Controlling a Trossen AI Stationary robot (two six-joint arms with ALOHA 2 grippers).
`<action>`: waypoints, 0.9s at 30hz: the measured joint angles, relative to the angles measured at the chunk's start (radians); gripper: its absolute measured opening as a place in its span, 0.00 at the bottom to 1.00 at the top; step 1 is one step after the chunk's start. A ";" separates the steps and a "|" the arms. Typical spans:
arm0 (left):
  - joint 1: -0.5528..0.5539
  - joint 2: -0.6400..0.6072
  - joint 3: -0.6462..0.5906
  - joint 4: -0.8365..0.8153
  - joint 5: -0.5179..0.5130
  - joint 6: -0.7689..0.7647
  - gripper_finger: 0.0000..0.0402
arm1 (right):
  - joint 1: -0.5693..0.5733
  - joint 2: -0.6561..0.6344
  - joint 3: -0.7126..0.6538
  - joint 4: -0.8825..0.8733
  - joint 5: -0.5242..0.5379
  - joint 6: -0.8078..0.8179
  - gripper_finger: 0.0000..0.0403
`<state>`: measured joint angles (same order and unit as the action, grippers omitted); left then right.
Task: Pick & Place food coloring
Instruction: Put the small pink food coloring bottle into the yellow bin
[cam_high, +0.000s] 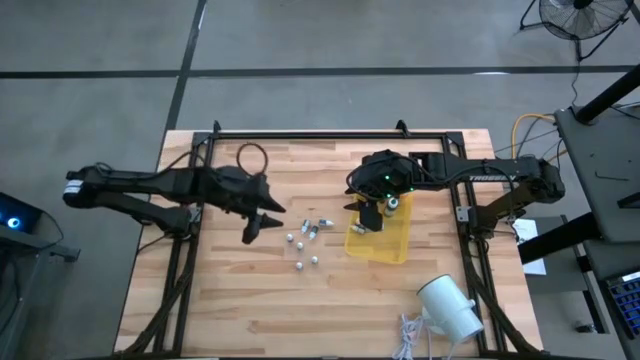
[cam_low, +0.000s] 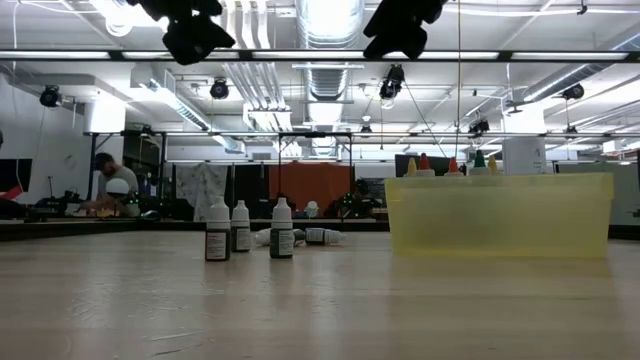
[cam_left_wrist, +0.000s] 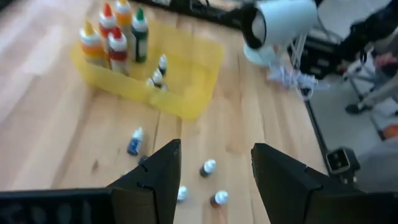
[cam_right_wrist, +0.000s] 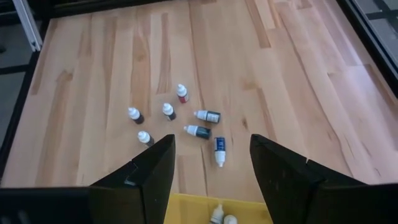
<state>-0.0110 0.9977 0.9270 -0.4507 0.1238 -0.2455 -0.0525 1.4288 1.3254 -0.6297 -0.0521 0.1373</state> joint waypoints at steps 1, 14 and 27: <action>-0.007 0.013 0.003 -0.007 0.000 0.001 0.42 | -0.001 -0.001 0.000 -0.005 0.000 -0.002 0.50; -0.021 0.164 0.022 -0.065 -0.040 0.043 0.42 | 0.000 -0.003 0.000 -0.057 0.001 -0.014 0.50; -0.058 0.374 0.028 -0.074 -0.035 0.079 0.42 | 0.000 -0.017 0.006 -0.145 0.000 -0.028 0.50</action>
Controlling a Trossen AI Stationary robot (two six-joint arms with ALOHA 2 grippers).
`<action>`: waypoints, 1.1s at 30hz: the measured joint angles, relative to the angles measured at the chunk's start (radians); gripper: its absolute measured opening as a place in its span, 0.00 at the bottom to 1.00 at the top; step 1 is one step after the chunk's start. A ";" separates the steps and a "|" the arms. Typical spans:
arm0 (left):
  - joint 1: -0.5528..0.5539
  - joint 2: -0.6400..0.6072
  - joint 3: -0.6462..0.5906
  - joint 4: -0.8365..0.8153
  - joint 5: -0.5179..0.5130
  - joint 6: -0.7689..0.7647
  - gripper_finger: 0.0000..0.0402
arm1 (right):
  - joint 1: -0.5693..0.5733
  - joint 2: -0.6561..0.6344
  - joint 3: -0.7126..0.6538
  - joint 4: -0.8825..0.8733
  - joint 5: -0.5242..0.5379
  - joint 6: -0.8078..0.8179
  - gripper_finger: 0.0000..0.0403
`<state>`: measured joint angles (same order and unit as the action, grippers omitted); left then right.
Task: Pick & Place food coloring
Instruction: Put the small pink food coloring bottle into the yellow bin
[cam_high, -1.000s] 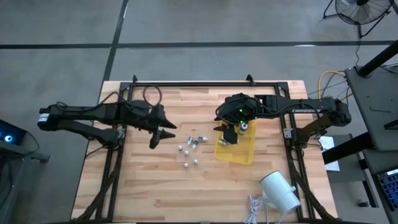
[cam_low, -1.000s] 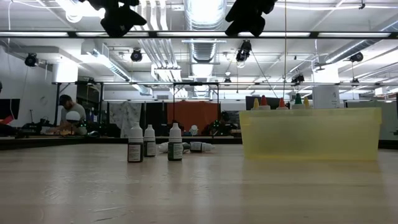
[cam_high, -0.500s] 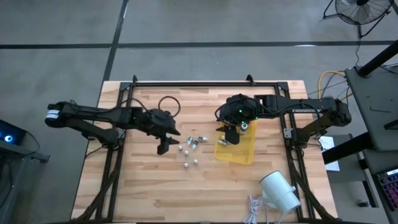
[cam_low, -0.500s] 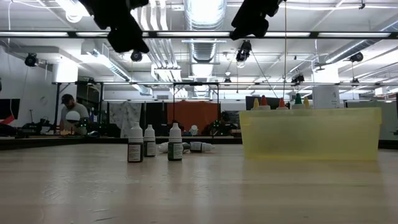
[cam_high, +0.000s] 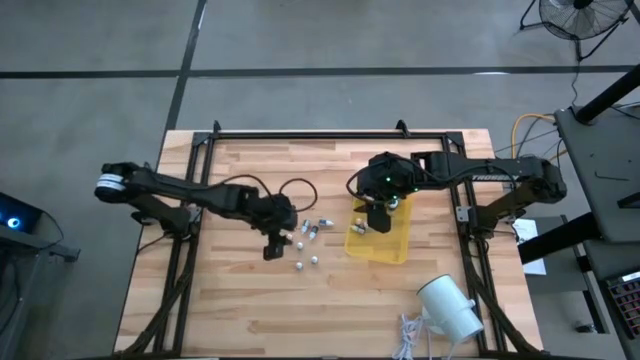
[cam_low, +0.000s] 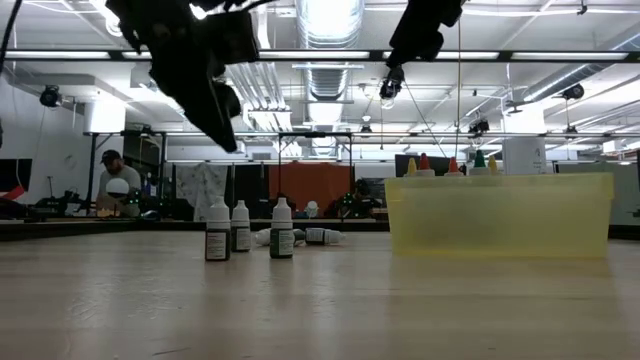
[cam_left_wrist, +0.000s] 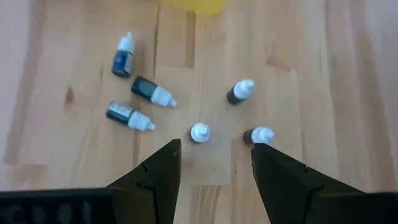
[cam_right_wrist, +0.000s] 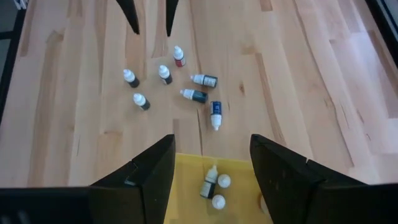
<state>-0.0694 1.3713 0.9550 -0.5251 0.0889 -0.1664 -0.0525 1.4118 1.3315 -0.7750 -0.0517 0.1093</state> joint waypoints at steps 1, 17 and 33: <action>-0.003 0.014 0.000 0.000 0.000 0.012 0.42 | 0.000 -0.005 0.000 -0.009 0.000 0.000 0.50; -0.007 0.156 0.004 -0.013 -0.069 0.120 0.42 | 0.000 -0.142 -0.003 -0.046 0.029 0.021 0.50; 0.004 0.201 0.000 -0.025 -0.107 0.142 0.42 | 0.000 -0.183 -0.011 -0.097 0.056 0.042 0.50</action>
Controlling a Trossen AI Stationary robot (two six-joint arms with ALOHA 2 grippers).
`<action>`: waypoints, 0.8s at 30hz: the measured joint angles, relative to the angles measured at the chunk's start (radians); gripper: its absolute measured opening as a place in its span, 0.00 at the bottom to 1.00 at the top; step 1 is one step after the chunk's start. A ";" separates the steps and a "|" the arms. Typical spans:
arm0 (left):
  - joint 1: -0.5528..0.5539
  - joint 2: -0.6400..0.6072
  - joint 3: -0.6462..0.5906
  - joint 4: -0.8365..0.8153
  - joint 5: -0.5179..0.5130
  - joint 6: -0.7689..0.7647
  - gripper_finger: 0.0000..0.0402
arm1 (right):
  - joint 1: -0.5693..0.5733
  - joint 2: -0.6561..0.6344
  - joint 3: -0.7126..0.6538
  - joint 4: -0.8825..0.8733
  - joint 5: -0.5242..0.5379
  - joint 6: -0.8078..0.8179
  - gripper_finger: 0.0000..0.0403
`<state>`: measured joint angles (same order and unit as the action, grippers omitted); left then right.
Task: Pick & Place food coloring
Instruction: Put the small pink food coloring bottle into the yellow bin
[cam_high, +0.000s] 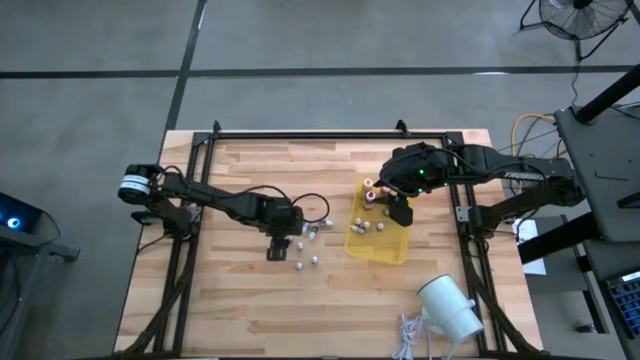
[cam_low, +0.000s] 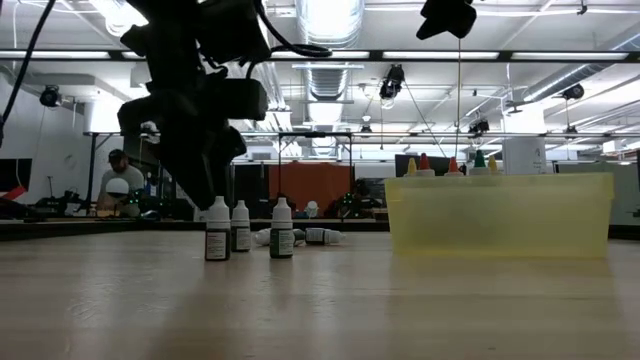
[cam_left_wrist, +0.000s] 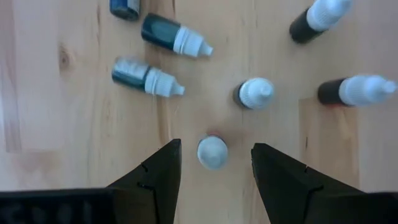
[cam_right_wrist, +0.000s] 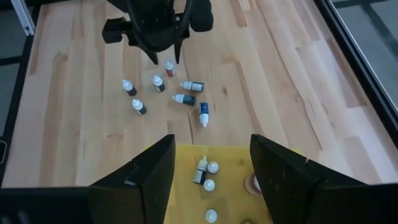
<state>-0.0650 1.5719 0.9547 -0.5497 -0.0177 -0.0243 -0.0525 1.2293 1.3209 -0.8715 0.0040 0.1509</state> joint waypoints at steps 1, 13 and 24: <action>0.000 0.000 -0.004 -0.001 0.000 0.000 0.42 | 0.000 0.000 -0.001 0.000 0.000 0.000 0.50; 0.008 0.000 -0.018 0.047 -0.019 -0.008 0.42 | 0.000 0.000 -0.008 0.000 0.000 0.004 0.50; 0.011 0.039 -0.020 0.054 0.003 -0.013 0.42 | 0.000 0.000 -0.008 0.001 0.000 0.026 0.50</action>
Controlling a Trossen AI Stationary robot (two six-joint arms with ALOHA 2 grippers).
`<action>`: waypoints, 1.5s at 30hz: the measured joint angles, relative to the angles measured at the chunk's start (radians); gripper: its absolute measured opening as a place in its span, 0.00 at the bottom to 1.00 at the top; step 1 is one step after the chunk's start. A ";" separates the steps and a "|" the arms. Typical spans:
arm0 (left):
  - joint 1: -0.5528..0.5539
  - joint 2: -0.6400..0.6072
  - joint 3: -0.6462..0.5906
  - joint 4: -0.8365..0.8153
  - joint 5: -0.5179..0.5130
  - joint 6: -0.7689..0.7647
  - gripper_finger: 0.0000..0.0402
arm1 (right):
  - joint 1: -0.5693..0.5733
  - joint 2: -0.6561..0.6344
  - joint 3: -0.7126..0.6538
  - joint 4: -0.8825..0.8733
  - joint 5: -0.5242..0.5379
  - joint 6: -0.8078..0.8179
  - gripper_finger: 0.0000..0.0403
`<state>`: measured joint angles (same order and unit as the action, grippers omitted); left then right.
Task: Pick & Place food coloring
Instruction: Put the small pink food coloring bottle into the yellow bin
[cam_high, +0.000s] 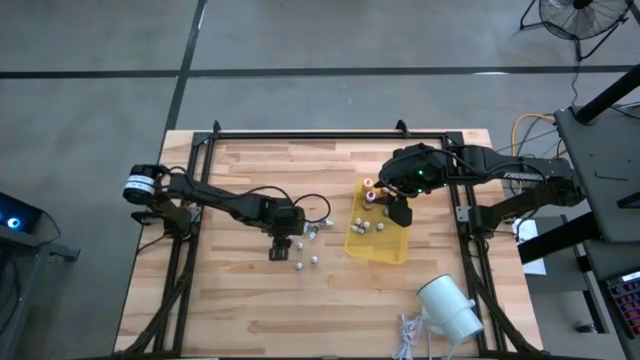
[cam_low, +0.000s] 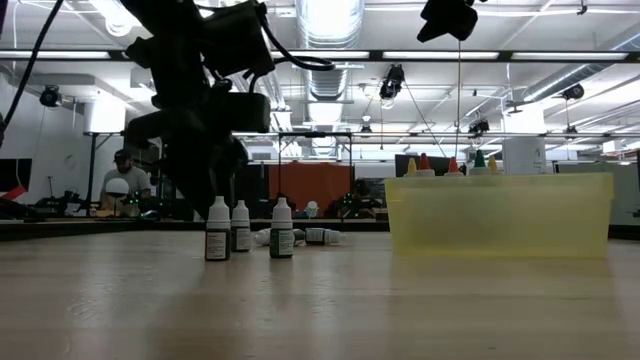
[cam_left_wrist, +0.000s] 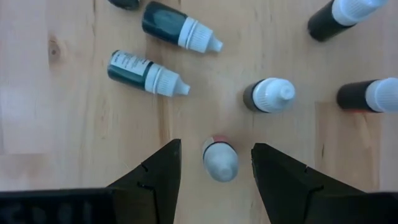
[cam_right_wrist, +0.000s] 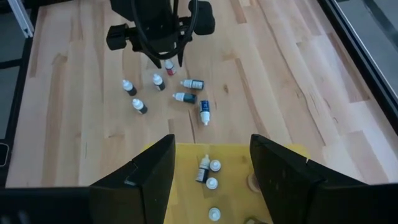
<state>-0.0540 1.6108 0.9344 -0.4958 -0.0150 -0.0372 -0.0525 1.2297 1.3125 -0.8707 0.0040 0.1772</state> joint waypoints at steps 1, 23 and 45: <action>0.000 0.000 0.000 0.001 0.000 0.000 0.42 | 0.000 0.000 0.000 0.000 0.000 0.000 0.50; 0.000 0.012 0.001 -0.013 0.022 0.000 0.17 | -0.001 0.000 0.000 0.000 0.027 -0.005 0.50; 0.027 0.014 0.449 -0.302 0.022 0.048 0.12 | 0.000 -0.105 0.000 -0.014 0.077 -0.030 0.50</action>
<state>-0.0274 1.6250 1.3835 -0.7982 0.0072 0.0113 -0.0525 1.1243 1.3125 -0.8845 0.0809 0.1471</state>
